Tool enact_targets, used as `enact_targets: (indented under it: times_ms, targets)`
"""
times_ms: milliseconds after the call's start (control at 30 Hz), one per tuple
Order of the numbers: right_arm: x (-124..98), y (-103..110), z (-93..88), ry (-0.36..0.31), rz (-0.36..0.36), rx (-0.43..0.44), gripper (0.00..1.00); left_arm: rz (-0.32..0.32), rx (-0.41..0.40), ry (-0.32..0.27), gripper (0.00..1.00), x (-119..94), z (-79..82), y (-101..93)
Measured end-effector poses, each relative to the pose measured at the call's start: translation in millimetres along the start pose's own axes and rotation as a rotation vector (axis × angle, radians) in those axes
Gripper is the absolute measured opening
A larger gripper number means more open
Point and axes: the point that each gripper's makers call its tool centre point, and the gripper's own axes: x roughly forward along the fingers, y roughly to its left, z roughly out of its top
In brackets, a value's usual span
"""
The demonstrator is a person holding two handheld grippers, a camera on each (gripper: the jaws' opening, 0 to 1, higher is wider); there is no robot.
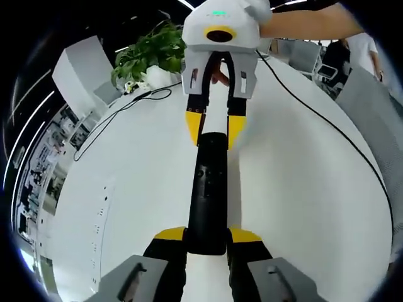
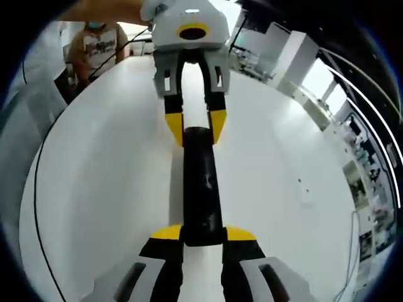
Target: Press the specified remote control buttons in sequence, fully releasing each button before pressing the next.
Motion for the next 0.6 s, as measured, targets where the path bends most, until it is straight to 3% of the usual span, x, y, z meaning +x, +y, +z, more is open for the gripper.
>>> enact_targets:
  times_ms: [200, 600]
  targets:
    - [6.7, -10.1, -7.5, 0.008, -0.001, 0.01, 0.2, -0.006, 0.0, 0.018, 0.24, 11.4, -3.5, 13.9]
    - [18.8, -14.5, -5.9, -0.005, 0.031, 0.011, 0.2, -0.027, -0.018, 0.046, 0.24, 18.9, -14.6, 16.6]
